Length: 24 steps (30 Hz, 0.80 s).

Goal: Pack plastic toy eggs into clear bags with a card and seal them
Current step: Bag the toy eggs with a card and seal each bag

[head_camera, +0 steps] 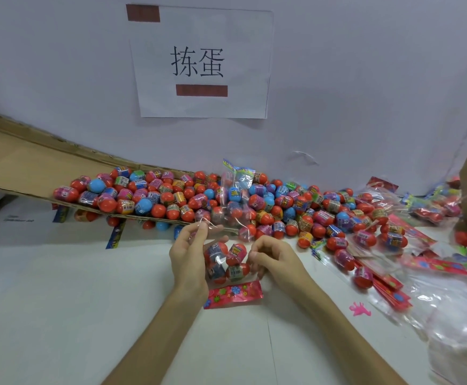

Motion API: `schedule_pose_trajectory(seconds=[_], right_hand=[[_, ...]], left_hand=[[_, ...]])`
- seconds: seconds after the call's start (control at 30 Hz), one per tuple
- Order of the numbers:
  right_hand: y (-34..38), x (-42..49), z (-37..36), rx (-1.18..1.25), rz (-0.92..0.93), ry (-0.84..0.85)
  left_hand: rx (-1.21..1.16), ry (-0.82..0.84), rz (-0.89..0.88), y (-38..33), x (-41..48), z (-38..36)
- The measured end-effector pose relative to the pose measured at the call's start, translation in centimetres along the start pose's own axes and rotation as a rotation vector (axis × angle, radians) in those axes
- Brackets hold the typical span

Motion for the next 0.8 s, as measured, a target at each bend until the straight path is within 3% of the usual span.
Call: schedule_pose_trajectory(seconds=[0.2, 0.3, 0.53, 0.8], right_hand=[[0.6, -0.2, -0.7, 0.062, 0.032, -0.082], [0.4, -0.5, -0.9, 0.045, 0.052, -0.139], [1.0, -0.6, -0.6, 0.275, 0.038, -0.154], [1.6, -0.6, 0.3, 0.382, 0.055, -0.166]], left_hand=[[0.048, 0.05, -0.082, -0.5, -0.7, -0.5], [0.023, 0.106, -0.04, -0.3, -1.2, -0.7], [-0.057, 0.274, 0.014, -1.2, -1.1, -0.9], [0.124, 0.605, 0.056, -0.9, -2.1, -1.7]])
Point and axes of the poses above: each hand's wrist, its own x-axis towards the middle knuckle, its own z-axis out of the back of the hand, y = z × x, the point moved 5 cm from there along x, towards the middle knuckle, and after that the axes turned 14 degrees about x, right-handed, at the moved point
